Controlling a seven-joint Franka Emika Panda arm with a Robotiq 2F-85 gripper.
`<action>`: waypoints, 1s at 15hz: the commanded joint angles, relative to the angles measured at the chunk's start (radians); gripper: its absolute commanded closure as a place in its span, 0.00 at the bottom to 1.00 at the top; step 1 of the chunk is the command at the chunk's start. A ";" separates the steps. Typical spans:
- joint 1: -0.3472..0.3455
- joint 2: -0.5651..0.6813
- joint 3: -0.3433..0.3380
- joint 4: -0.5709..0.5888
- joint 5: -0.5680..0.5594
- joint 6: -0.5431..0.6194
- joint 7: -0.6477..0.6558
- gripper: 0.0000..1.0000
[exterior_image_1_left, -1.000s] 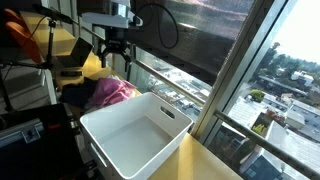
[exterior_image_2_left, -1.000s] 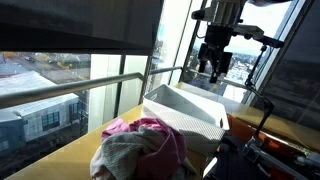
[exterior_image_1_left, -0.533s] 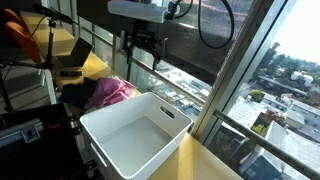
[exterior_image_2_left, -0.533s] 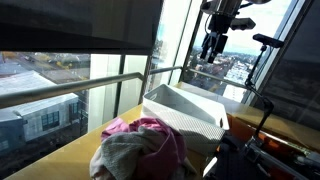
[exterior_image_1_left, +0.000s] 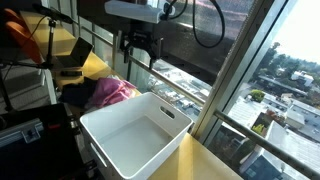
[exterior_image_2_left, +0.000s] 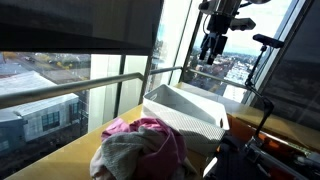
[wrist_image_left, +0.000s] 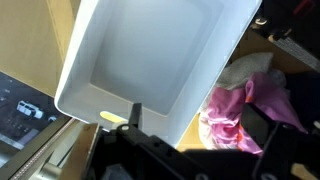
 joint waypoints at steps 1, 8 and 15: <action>-0.001 0.000 0.001 0.002 0.000 -0.002 0.000 0.00; -0.001 0.000 0.001 0.002 0.000 -0.002 0.000 0.00; 0.006 -0.016 0.010 -0.039 -0.014 0.031 0.009 0.00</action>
